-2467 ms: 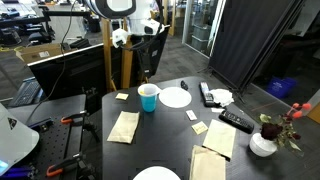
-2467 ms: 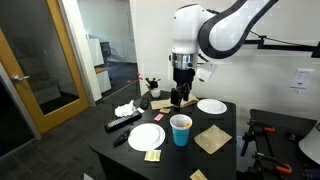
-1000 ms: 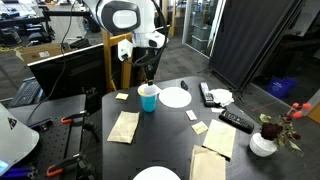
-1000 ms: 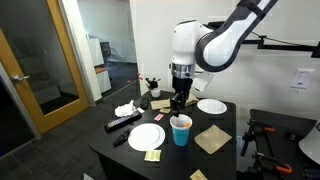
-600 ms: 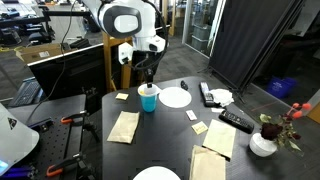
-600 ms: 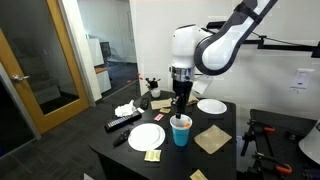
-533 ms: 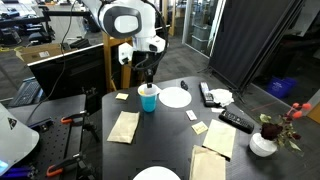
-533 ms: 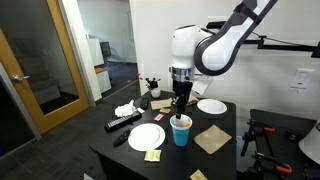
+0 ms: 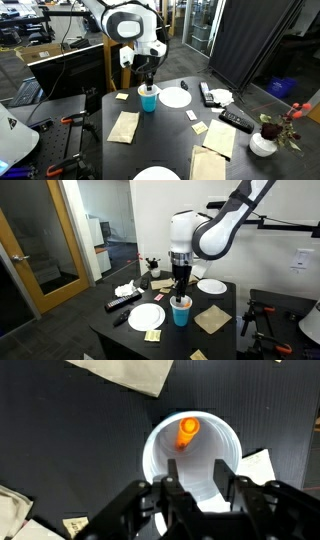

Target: Take the marker out of the cup and put it on the table

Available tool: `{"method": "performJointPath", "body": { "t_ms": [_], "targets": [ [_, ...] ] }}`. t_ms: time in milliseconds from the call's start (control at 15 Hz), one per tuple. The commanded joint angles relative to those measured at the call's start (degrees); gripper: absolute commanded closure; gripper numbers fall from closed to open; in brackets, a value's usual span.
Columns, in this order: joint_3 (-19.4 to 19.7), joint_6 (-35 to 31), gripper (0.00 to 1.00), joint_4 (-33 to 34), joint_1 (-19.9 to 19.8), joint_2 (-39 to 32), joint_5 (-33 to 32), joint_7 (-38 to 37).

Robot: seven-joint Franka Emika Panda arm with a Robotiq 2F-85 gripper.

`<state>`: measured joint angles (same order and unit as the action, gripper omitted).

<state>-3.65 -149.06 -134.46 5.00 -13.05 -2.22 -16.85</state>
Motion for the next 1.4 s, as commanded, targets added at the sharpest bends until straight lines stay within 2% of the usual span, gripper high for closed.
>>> {"method": "performJointPath", "body": {
  "t_ms": [0,1200,1333],
  "targets": [
    [1.3,1.4,0.58,2.1,0.9,-2.0,-0.8,0.2],
    [1.4,5.4,0.56,5.5,1.2,-8.0,0.2,1.2],
    [1.4,5.9,0.65,6.0,1.2,-8.5,0.3,1.3]
  ]
}}
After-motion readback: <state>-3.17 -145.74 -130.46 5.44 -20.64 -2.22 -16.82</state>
